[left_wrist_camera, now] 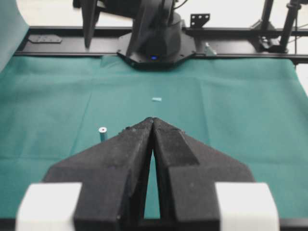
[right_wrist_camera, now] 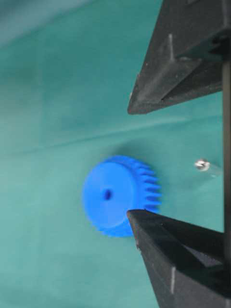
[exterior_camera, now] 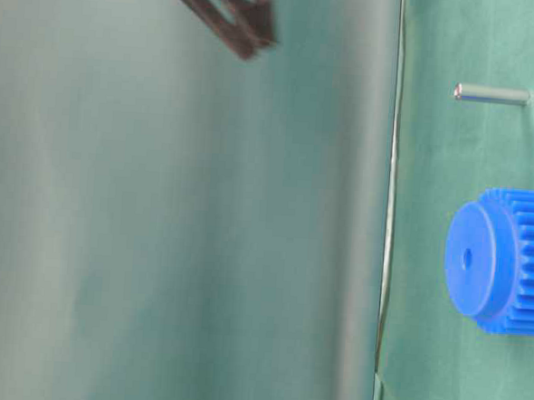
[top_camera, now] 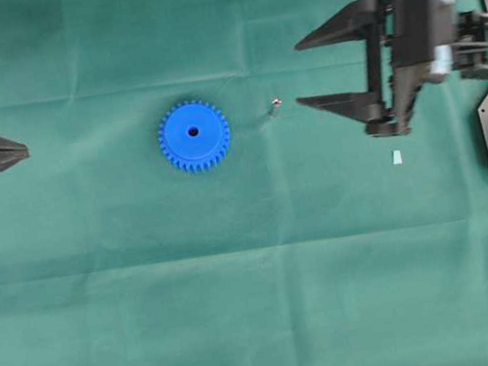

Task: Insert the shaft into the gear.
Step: 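Move the open right gripper left over the small silver shaft, then lower the right gripper and close it on the silver shaft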

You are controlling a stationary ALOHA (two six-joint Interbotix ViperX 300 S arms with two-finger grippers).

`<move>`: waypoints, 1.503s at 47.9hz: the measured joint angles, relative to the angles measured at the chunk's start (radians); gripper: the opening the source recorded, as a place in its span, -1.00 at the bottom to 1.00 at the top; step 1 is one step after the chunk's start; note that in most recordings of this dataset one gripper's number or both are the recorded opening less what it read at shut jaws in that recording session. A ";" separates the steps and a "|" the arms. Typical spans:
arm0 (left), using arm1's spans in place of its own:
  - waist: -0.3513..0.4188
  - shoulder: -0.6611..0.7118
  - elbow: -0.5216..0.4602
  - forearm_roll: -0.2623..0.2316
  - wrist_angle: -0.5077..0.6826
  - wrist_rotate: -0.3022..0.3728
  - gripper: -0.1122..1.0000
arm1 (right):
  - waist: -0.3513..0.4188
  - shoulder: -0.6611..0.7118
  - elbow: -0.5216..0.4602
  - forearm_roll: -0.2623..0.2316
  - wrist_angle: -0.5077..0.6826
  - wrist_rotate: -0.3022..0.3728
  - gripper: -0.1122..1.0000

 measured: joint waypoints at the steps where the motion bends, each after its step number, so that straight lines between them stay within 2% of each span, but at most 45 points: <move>1: 0.002 0.002 0.000 0.000 0.000 0.000 -0.80 | -0.002 0.017 -0.003 0.000 -0.002 0.002 0.71; 12: 0.000 0.003 0.000 0.000 0.000 0.000 -0.80 | -0.037 0.209 -0.015 0.038 -0.028 0.003 0.71; 23: 0.000 0.003 0.000 0.000 0.002 -0.005 -0.80 | -0.038 0.339 -0.015 0.071 -0.081 0.003 0.70; 34: 0.000 0.003 0.002 0.000 0.002 -0.003 -0.80 | -0.038 0.410 -0.017 0.080 -0.127 0.003 0.68; 45: 0.000 0.005 0.000 0.000 0.002 -0.003 -0.80 | -0.038 0.419 -0.017 0.081 -0.143 0.003 0.57; 51: 0.000 0.003 0.000 0.000 0.002 -0.003 -0.80 | -0.038 0.419 -0.018 0.081 -0.143 0.003 0.36; 58: 0.000 0.005 0.000 0.000 0.002 -0.003 -0.80 | -0.038 0.419 -0.018 0.081 -0.143 0.003 -0.27; 61: 0.000 0.005 0.000 0.000 0.003 -0.003 -0.80 | -0.038 0.419 -0.018 0.080 -0.143 0.005 -0.47; 72: 0.000 0.005 0.000 0.000 0.012 -0.003 -0.80 | -0.035 0.420 -0.018 0.072 -0.144 -0.002 -0.47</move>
